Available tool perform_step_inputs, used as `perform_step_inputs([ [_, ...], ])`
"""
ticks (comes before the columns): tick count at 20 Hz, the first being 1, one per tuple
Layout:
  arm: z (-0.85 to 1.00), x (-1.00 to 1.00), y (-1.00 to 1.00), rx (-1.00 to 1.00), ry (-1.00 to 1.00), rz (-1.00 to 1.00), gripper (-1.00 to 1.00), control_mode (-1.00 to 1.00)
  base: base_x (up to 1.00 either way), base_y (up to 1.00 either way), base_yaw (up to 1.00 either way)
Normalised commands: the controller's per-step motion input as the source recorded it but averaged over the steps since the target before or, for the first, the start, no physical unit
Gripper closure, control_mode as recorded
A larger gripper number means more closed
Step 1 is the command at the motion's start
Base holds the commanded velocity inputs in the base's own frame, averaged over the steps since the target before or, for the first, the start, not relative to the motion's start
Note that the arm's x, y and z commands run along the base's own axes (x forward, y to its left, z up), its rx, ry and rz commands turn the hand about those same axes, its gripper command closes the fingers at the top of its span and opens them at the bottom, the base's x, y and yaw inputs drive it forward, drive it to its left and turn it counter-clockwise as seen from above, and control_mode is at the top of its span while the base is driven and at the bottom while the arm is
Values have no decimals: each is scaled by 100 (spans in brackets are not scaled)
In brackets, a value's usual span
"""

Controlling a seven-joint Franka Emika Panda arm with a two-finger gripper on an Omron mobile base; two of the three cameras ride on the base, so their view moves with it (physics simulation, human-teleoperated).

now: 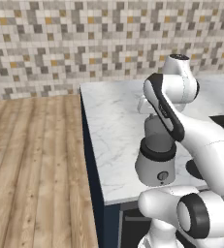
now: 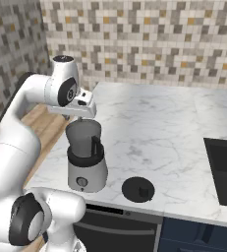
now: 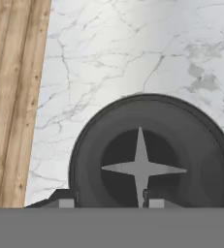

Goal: Close the lid blender by securely placing the lid on top.

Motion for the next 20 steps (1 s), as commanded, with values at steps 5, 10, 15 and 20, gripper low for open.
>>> perform_step_inputs([
  [5, 0, -56, -30, 0, -20, -5, -100, -100, 0, 0, 0],
  [10, -20, -86, -96, 6, -5, -25, -100, -100, 0, 0, 0],
  [15, -46, -35, -100, 2, 5, -27, -100, -100, 0, 0, 0],
  [20, -60, -21, -96, 3, 7, -24, -100, -100, 0, 0, 0],
])
